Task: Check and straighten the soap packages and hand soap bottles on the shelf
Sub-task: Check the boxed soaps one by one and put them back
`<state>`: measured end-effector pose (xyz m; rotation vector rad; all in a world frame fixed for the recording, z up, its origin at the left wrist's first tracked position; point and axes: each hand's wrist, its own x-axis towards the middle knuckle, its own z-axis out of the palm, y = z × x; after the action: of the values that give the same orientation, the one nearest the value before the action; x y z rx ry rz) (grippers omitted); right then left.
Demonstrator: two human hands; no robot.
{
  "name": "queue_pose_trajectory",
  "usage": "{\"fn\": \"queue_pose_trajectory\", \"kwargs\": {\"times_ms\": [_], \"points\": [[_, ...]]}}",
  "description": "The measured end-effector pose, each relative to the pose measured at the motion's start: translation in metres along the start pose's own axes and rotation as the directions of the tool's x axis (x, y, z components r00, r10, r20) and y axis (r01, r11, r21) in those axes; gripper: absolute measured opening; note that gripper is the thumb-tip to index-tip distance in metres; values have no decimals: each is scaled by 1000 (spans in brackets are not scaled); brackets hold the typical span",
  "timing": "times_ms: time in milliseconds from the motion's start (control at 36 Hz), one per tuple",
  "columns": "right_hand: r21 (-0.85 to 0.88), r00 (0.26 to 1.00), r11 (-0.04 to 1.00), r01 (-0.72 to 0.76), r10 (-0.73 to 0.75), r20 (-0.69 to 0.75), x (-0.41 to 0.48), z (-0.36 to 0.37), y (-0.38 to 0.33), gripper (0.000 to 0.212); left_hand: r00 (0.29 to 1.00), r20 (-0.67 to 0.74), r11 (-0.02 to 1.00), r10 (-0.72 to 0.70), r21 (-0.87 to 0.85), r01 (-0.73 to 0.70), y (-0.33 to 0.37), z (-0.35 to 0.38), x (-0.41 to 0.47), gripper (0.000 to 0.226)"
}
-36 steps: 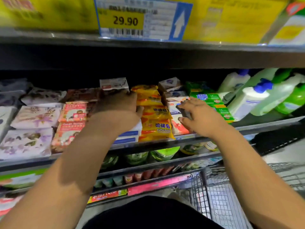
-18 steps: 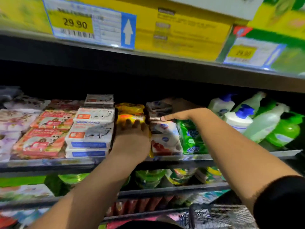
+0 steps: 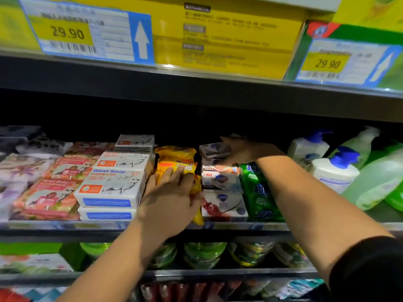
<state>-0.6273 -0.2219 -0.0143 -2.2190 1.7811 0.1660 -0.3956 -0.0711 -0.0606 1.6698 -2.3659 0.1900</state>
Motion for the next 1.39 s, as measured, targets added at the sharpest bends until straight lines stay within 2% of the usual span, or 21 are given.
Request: {"fn": "queue_pose_trajectory", "kwargs": {"times_ms": [56,111,167,194,250,333,361,444,472,556,611,667,806,972,1056,1139,1194,1250,1306,1389], "points": [[-51,998,999,-3,0,-59,3,1,1,118,1000,6,1000,-4,3,4,-1,1,2,58],[-88,999,996,0,-4,-42,7,3,0,110,1000,-1,1000,-6,6,7,-1,2,2,58],[-48,1000,999,-9,8,-18,12,5,-1,118,1000,5,1000,-10,7,10,0,3,3,58],[-8,1000,1000,-17,16,-24,13,4,-1,115,1000,5,1000,-10,7,10,-1,4,3,58],[45,997,999,-30,33,-69,13,5,0,91,1000,-6,1000,-6,4,6,-1,4,3,57],[95,989,994,-51,63,-130,13,4,0,95,1000,-16,1000,4,-7,-4,-1,4,3,56],[112,991,992,-52,65,-116,14,4,0,90,1000,-18,1000,7,-11,-7,-2,5,4,56],[132,997,989,-62,68,-42,18,4,1,57,999,-39,1000,14,1,-14,-2,7,3,55],[139,997,988,-61,66,-28,17,4,0,54,999,-46,1000,16,11,-16,-2,7,3,54],[170,998,984,-52,58,-31,15,1,0,51,998,-60,1000,21,19,-20,-2,9,2,54],[210,998,977,-46,56,-42,17,1,1,56,998,-64,1000,16,3,-16,-3,10,2,55],[249,996,968,-22,43,-82,19,4,4,63,997,-71,1000,7,-5,-7,-3,11,1,55],[357,984,934,37,29,-178,17,6,7,63,996,-84,1000,-3,-3,3,-2,12,0,54],[504,965,859,94,45,-257,8,-2,7,49,999,-30,999,-16,-32,16,-1,9,0,57],[476,942,870,127,44,-332,-3,-9,-2,41,1000,-6,998,-21,-56,21,-1,6,2,56],[505,934,862,52,137,-330,-17,-12,-1,42,1000,8,986,-29,-164,30,2,5,6,59],[616,911,785,73,199,-361,-34,-12,-1,52,992,118,994,-42,-95,53,3,-1,8,71],[757,858,631,171,281,-429,-59,-10,-8,63,977,210,999,-39,-28,46,0,-6,8,73],[855,863,458,244,299,-407,-91,-9,-20,50,964,263,999,-34,-12,38,-1,-10,10,74],[912,912,341,226,255,-321,-123,1,-28,30,959,280,996,-52,-59,71,0,-18,10,73]]}}
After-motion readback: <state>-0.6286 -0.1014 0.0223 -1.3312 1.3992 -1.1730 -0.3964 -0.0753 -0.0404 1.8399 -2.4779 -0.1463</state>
